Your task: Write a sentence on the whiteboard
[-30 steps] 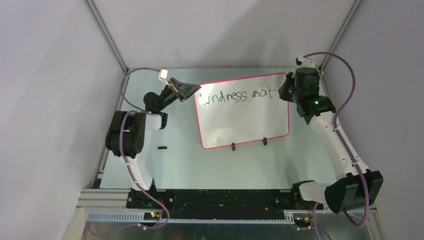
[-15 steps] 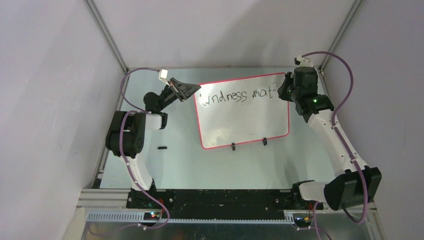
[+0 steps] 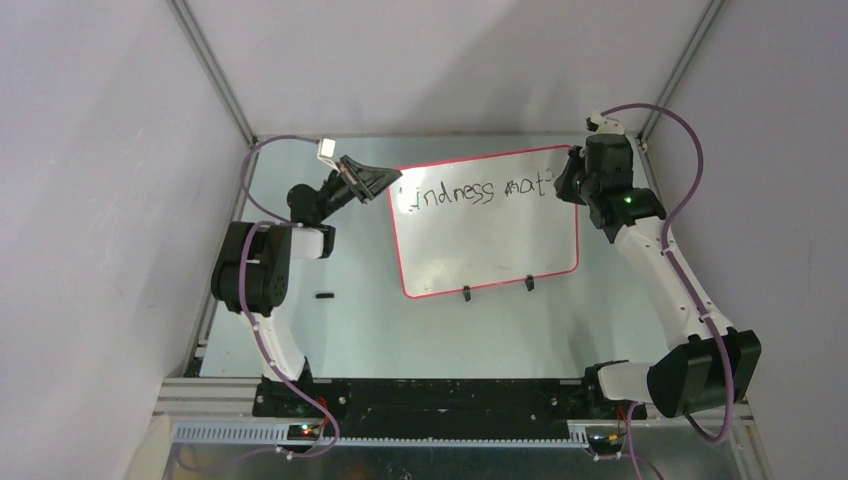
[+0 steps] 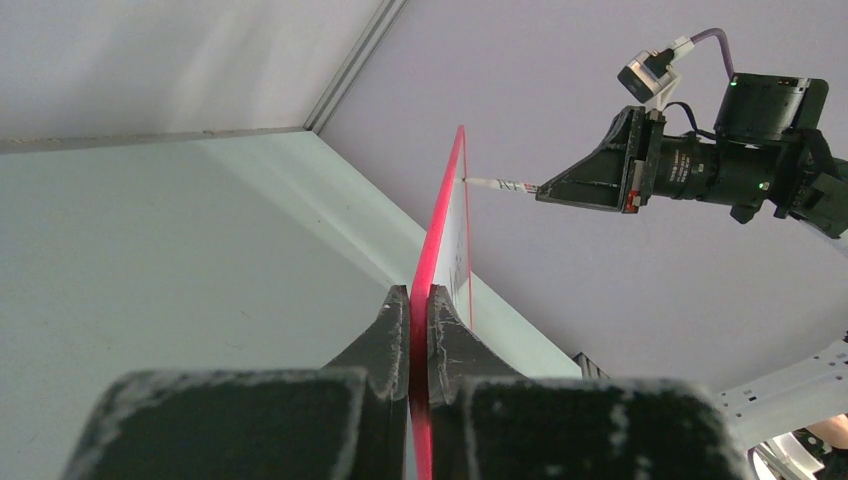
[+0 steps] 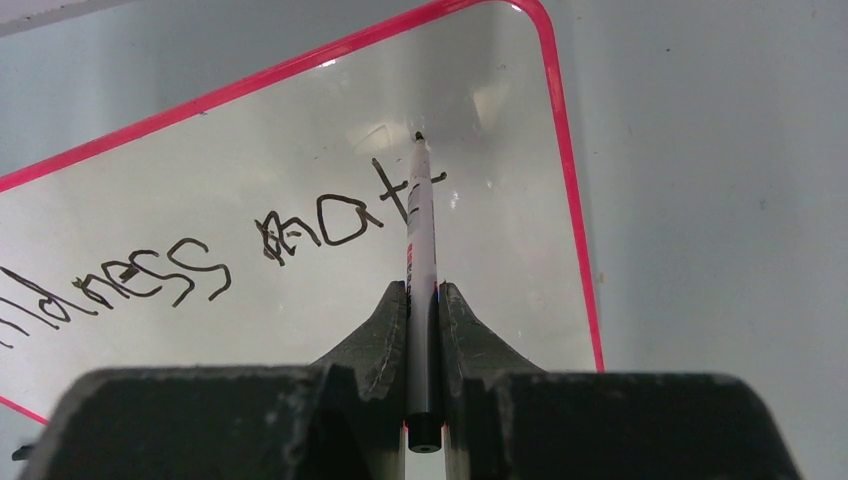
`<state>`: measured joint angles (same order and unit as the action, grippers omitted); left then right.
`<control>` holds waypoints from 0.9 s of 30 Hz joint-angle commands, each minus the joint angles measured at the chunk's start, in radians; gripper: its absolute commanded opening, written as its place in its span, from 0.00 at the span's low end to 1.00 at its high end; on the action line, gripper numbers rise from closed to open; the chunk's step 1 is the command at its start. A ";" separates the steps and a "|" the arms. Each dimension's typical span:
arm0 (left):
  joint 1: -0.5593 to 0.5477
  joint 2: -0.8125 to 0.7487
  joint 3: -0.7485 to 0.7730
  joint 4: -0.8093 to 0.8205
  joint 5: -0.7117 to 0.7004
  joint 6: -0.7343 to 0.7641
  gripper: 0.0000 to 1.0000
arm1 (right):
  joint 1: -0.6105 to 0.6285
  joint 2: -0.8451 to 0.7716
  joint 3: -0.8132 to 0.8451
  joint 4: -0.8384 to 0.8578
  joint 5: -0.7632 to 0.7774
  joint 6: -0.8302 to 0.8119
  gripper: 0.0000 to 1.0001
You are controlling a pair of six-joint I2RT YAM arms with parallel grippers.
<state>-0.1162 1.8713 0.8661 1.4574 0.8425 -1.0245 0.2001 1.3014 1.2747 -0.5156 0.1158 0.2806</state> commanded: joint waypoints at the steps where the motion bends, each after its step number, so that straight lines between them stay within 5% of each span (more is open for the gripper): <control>1: 0.011 -0.016 0.011 0.054 0.026 0.045 0.00 | 0.004 -0.037 0.001 -0.011 0.004 0.006 0.00; 27: 0.012 -0.021 0.007 0.044 0.025 0.055 0.00 | 0.010 -0.091 -0.091 0.028 -0.015 0.008 0.00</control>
<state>-0.1158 1.8713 0.8661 1.4570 0.8433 -1.0237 0.2138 1.2282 1.1595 -0.5388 0.1143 0.2806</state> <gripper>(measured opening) 0.045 0.148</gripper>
